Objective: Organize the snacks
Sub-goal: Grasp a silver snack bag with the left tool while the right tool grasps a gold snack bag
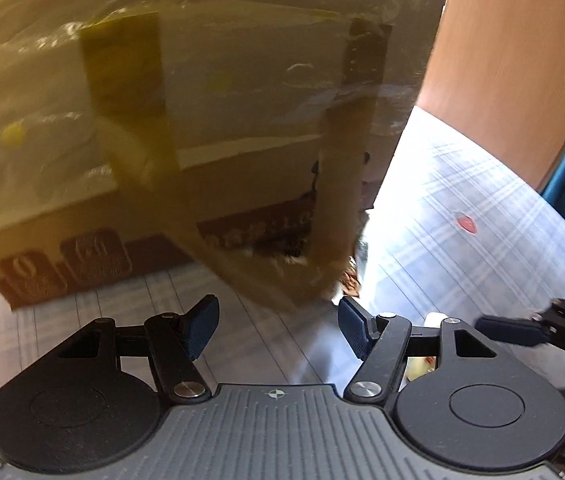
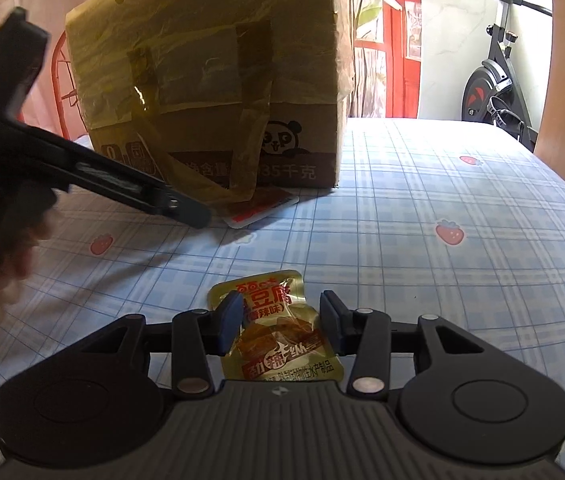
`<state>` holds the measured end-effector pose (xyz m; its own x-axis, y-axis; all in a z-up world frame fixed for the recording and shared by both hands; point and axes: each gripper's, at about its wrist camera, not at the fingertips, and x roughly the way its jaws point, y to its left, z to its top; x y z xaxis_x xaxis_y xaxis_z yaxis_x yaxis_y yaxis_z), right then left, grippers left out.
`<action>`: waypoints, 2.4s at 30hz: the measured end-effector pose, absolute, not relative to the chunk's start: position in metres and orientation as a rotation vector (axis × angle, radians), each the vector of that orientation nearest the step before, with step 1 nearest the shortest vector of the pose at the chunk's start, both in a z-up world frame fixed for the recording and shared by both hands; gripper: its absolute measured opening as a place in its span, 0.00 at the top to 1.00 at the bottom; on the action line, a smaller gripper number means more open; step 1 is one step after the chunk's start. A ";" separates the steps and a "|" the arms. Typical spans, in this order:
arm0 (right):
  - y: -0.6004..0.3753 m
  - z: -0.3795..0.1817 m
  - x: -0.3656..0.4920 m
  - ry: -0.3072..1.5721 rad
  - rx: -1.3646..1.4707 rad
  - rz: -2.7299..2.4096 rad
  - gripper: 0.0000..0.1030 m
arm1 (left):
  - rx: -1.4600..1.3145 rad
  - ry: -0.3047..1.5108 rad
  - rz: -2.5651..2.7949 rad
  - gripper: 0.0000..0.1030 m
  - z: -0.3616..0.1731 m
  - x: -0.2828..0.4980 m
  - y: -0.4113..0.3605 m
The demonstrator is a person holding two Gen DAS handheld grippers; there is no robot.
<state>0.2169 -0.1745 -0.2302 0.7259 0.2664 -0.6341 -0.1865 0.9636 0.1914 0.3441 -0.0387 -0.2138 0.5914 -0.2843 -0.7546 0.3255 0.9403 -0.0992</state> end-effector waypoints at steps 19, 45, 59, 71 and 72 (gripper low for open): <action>-0.180 -0.232 0.218 0.709 0.168 0.269 0.55 | 0.108 0.837 -0.381 0.22 -0.221 0.366 -0.081; -0.177 -0.233 0.218 0.708 0.161 0.262 0.55 | 0.178 0.866 -0.401 0.53 -0.215 0.277 -0.033; -0.162 -0.224 0.215 0.747 0.018 0.319 0.31 | 0.077 0.856 -0.357 0.50 -0.216 0.242 0.006; -0.156 -0.230 0.215 0.758 -0.009 0.308 0.42 | -0.020 0.842 -0.304 0.48 -0.207 0.233 0.022; -0.156 -0.230 0.215 0.757 -0.004 0.312 0.43 | -0.028 0.844 -0.307 0.46 -0.206 0.234 0.022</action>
